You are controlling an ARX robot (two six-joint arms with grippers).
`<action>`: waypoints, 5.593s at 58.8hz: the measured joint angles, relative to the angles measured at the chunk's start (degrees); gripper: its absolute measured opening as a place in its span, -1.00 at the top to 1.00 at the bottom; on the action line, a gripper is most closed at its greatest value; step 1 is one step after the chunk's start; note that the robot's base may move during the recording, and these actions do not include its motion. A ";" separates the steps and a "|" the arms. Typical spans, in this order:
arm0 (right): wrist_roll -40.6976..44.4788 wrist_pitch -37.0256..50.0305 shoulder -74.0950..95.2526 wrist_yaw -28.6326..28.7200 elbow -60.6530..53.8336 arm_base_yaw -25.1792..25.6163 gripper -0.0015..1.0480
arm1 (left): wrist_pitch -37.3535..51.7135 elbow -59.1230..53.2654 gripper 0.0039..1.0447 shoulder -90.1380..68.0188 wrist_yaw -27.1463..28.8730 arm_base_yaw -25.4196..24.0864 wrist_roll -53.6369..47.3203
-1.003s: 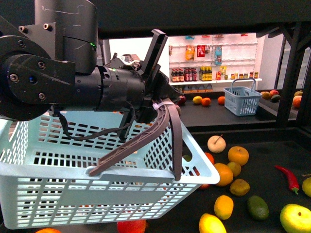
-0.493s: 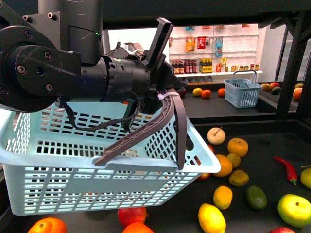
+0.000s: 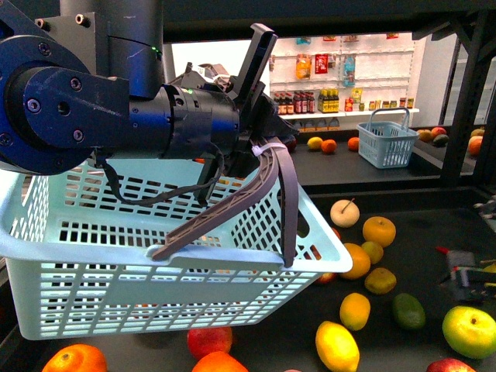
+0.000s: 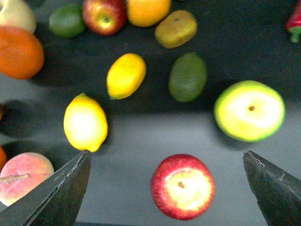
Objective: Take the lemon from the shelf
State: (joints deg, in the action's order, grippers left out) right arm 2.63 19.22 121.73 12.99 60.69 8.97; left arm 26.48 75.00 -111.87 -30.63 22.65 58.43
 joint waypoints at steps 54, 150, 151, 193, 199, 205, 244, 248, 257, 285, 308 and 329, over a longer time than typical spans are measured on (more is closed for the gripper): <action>15.26 0.24 27.67 -1.44 24.48 -16.98 -0.86 | 0.00 0.02 0.88 0.00 -0.24 -0.02 -0.07; 10.73 8.31 6.34 -0.77 8.15 -2.14 -0.26 | 0.00 0.02 0.88 0.00 0.17 0.02 -0.11; 10.08 8.20 5.07 -0.50 7.93 -1.84 -0.26 | 0.00 0.02 0.88 0.00 0.17 0.02 -0.11; -8.94 3.41 -5.84 1.97 11.21 -17.84 -0.26 | 0.00 0.02 0.88 0.00 0.17 0.04 -0.09; -10.32 3.80 -5.62 1.90 11.13 -19.34 -0.26 | 0.02 0.02 0.88 0.00 0.00 0.04 -0.11; -11.04 4.28 -5.55 1.88 10.58 -20.41 -0.26 | 0.02 0.02 0.88 0.00 0.00 0.04 -0.09; -14.82 7.13 -5.73 2.10 8.92 -17.99 -0.86 | 0.02 0.02 0.88 -0.07 0.02 0.02 -0.04; -12.92 5.92 -5.88 -0.26 9.99 -14.73 -0.86 | 0.02 0.02 0.88 -0.07 0.17 0.00 0.15; -7.06 1.14 -1.86 -5.07 14.12 -7.58 -0.86 | 0.02 0.02 0.88 -0.07 0.20 0.02 0.00; -6.69 -13.59 28.94 -11.54 39.39 -9.70 -0.86 | 0.02 0.02 0.88 -0.07 0.20 0.02 0.13; -7.80 -28.13 47.04 -17.11 67.36 -11.58 -0.86 | 0.02 0.02 0.88 -0.07 0.20 0.02 0.13; -9.29 -40.83 59.67 -17.97 91.89 -12.70 -0.86 | 0.02 0.02 0.88 -0.07 0.15 0.04 0.13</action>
State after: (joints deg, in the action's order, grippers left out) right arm -6.66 -21.61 181.40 -4.97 152.57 -3.73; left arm 26.50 75.02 -111.94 -30.48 22.70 58.57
